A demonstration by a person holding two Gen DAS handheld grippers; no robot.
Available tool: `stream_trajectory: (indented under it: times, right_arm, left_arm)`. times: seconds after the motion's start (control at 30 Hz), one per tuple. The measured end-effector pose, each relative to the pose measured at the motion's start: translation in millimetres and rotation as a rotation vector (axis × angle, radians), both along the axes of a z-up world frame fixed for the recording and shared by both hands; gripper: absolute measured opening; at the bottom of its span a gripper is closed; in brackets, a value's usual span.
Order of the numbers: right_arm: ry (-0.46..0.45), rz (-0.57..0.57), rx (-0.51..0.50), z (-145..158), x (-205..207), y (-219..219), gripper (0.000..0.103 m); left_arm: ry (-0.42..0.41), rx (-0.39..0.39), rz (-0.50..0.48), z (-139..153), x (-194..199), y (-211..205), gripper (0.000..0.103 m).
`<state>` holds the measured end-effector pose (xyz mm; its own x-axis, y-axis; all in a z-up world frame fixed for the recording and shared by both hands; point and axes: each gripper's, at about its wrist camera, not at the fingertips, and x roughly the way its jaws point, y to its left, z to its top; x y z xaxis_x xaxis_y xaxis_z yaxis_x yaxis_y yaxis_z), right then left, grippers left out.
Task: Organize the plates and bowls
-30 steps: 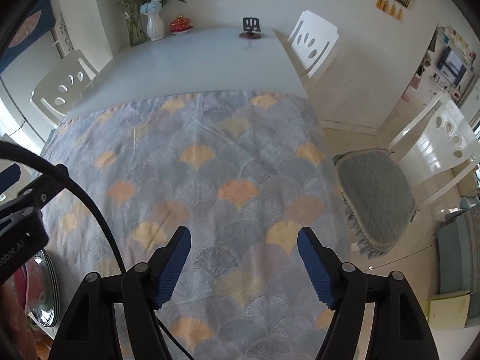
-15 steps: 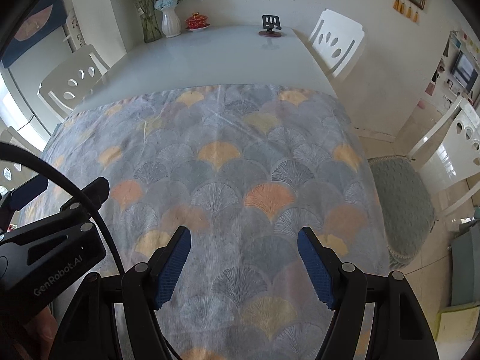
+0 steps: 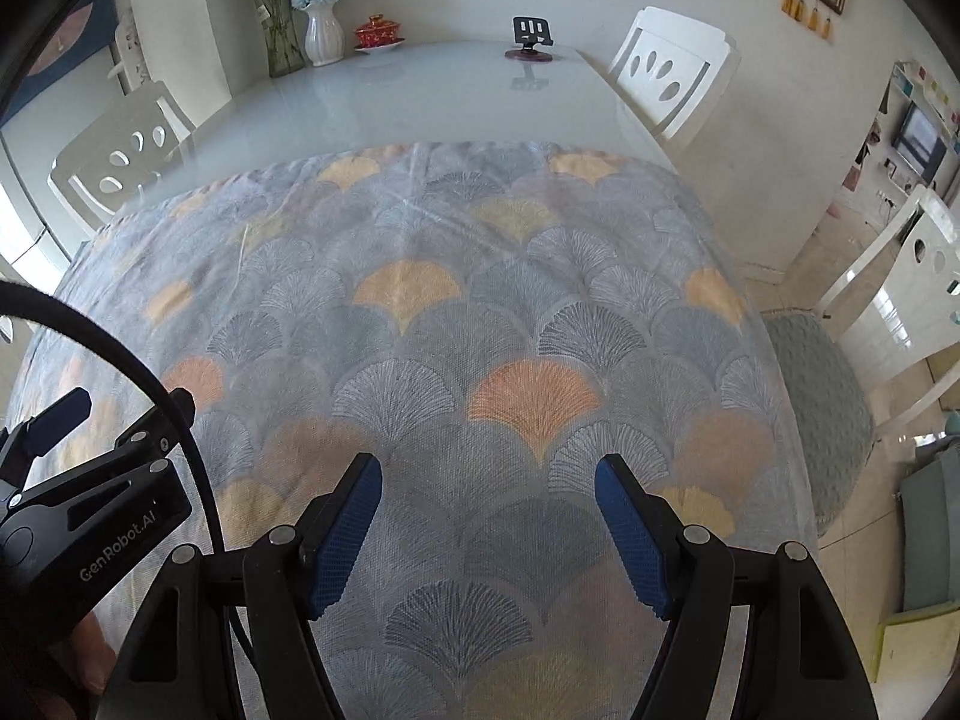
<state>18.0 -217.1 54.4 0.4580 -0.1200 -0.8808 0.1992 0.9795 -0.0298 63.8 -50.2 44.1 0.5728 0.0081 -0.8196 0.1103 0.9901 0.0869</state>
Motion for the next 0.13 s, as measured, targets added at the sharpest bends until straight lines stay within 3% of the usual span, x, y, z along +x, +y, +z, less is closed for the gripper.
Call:
stream_trajectory:
  times: [0.07,0.13]
  right_arm:
    - [-0.004,0.002,0.001,-2.7,0.9,-1.1,0.072]
    - [-0.01,0.005,0.008,-6.9,1.0,-1.2,0.072]
  left_arm:
    - [-0.014,0.001,0.001,-1.4,-0.7,-0.7,0.086]
    - [0.023,-0.004,-0.023,-10.4,1.8,-3.6,0.088]
